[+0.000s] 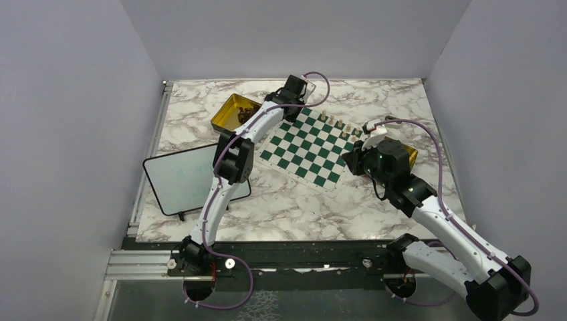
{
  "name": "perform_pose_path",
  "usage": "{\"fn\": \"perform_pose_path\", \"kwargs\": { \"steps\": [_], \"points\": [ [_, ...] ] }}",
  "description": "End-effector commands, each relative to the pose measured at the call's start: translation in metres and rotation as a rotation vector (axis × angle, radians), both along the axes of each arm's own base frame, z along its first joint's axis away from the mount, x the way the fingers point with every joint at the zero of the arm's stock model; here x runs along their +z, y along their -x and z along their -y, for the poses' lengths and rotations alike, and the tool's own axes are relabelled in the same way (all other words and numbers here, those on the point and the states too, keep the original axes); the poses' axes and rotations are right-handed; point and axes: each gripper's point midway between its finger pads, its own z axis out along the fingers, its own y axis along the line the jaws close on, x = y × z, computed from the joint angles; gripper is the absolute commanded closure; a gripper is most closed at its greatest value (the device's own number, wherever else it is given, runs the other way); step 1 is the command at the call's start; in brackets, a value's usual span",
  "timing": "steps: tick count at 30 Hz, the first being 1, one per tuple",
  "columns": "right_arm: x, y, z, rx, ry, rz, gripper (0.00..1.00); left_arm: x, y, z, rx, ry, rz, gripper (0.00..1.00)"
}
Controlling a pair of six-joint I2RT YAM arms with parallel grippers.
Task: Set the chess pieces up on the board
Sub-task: Place the chess piece on the chessboard.
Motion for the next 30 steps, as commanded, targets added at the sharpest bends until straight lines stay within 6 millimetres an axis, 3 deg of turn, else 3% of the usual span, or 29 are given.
{"fn": "perform_pose_path", "kwargs": {
  "steps": [1, 4, 8, 20, 30],
  "points": [
    [0.013, -0.007, 0.002, -0.024, -0.001, 0.037, 0.89, 0.001, -0.012, 0.002, -0.001, 0.008, 0.036, 0.75],
    [0.012, -0.008, 0.002, -0.024, 0.002, 0.035, 0.89, 0.001, -0.012, 0.003, -0.004, 0.012, 0.038, 0.75],
    [0.01, -0.008, 0.001, -0.023, 0.005, 0.032, 0.89, 0.003, -0.012, 0.005, -0.014, 0.017, 0.04, 0.83],
    [0.009, -0.01, 0.001, -0.023, 0.012, 0.034, 0.89, 0.016, -0.018, 0.013, -0.008, 0.073, 0.078, 0.88],
    [0.01, -0.01, 0.002, -0.028, 0.013, 0.037, 0.89, 0.005, -0.022, 0.011, -0.004, 0.075, 0.08, 0.88]
  ]
}}
